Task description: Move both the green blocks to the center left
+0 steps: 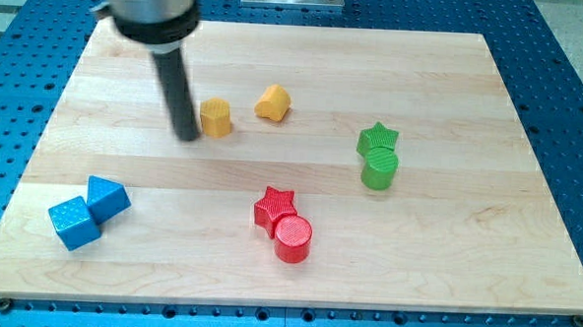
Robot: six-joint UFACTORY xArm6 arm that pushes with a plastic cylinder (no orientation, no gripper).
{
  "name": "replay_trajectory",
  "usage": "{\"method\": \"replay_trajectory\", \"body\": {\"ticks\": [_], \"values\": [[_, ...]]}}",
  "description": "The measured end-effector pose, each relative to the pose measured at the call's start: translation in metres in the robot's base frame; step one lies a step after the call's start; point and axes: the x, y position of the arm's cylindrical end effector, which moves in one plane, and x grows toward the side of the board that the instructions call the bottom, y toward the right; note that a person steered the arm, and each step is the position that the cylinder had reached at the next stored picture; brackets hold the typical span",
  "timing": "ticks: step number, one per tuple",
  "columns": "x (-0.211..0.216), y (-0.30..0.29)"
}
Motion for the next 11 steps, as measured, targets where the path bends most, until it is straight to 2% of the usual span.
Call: {"method": "replay_trajectory", "body": {"ticks": [1,2,3,4,5,6,7,8,9,10,11], "values": [[-0.039,0.082],[0.002,0.094],[-0.018,0.16],[-0.032,0.26],[0.007,0.283],[0.02,0.154],[-0.006,0.134],[0.009,0.195],[0.07,0.261],[0.129,0.253],[0.111,0.195]]}}
